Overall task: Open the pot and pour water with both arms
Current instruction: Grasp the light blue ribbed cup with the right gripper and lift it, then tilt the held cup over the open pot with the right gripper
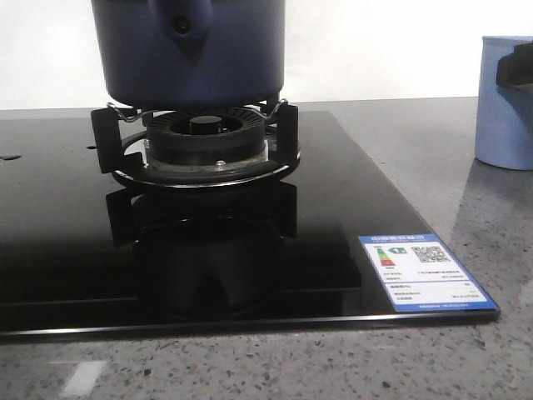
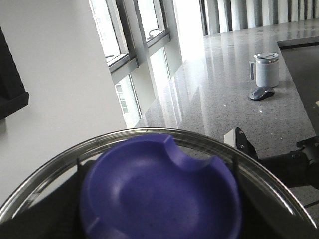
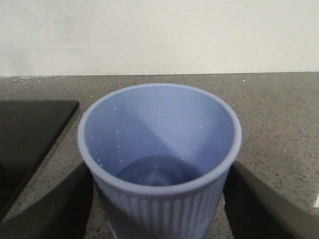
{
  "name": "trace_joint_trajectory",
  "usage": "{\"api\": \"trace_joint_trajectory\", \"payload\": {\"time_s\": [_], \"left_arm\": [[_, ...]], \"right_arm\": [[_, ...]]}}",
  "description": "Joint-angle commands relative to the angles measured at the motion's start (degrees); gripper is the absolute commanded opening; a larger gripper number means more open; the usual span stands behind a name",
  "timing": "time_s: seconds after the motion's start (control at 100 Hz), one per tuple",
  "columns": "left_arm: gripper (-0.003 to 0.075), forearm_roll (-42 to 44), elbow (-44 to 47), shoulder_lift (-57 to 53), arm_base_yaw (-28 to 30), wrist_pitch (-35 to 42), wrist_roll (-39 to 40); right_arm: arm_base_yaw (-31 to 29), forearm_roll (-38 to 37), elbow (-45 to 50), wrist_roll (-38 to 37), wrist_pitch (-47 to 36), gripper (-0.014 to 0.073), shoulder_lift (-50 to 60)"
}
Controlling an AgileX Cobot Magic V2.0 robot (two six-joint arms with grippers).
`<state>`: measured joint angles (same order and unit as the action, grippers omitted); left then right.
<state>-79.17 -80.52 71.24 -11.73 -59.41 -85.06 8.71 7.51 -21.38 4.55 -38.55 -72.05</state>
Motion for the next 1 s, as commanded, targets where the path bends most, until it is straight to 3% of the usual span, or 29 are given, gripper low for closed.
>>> {"api": "trace_joint_trajectory", "payload": {"time_s": [0.0, 0.17, 0.43, 0.74, 0.99], "left_arm": [[0.0301, -5.97, -1.97, -1.69, -0.01, 1.56, 0.57], [0.0295, -4.71, -1.97, -1.83, 0.65, 1.7, 0.7], [0.0293, -6.28, -1.97, -1.83, 3.84, 2.05, 1.99], [0.0293, -6.28, -1.97, -3.48, 4.1, 3.87, 3.46], [0.0293, -6.02, -1.97, -7.23, 4.1, 6.3, 3.46]], "right_arm": [[0.05, -0.86, -1.83, -0.16, -4.76, 0.0234, 1.91], [0.15, -7.06, -3.08, -0.16, -3.7, 0.0238, 8.54], [2.92, -17.15, -19.19, -0.16, 13.81, 0.0238, 13.69], [13.06, -23.87, -42.43, -0.16, 34.13, 0.0238, 5.31], [19.79, -31.04, -55.57, -0.16, 42.06, 0.0238, -5.02]]}}
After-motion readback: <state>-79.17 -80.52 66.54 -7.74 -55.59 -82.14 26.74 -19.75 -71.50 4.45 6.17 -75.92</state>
